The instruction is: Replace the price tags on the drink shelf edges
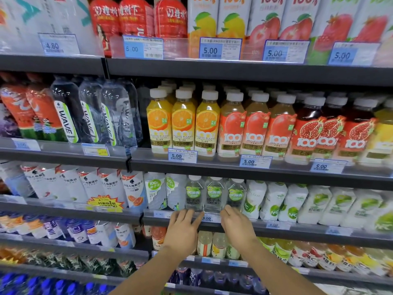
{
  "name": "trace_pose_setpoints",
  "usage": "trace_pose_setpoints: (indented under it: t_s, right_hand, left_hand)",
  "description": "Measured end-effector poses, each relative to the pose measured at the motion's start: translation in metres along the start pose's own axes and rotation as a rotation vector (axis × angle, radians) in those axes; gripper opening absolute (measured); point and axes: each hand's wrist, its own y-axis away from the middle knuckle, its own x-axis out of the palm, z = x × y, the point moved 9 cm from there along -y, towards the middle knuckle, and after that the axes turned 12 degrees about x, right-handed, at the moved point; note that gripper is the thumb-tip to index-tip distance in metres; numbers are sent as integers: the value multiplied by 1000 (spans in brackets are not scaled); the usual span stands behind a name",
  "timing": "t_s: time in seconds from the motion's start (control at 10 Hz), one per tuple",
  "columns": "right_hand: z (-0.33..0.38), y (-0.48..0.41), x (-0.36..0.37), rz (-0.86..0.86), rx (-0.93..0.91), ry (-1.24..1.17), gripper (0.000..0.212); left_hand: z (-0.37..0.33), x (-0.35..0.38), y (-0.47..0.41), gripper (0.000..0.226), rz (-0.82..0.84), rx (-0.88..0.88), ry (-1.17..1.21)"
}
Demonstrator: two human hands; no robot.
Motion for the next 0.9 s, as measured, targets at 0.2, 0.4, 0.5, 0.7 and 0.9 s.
trace_pose_setpoints:
  t_s: [0.2, 0.4, 0.5, 0.7, 0.9]
  right_hand:
    - [0, 1, -3, 25, -6, -26, 50]
    - [-2, 2, 5, 39, 2, 2, 51]
    - [-1, 6, -2, 29, 23, -18, 50]
    - [-16, 25, -43, -59, 58, -127, 41]
    - [-65, 61, -96, -130, 81, -274, 34]
  left_hand:
    - [1, -4, -3, 62, 53, -45, 5]
    - [3, -8, -4, 60, 48, -54, 45]
    - [6, -9, -4, 60, 64, -62, 67]
    - [5, -30, 4, 58, 103, -156, 195]
    - [-28, -84, 6, 44, -48, -276, 433]
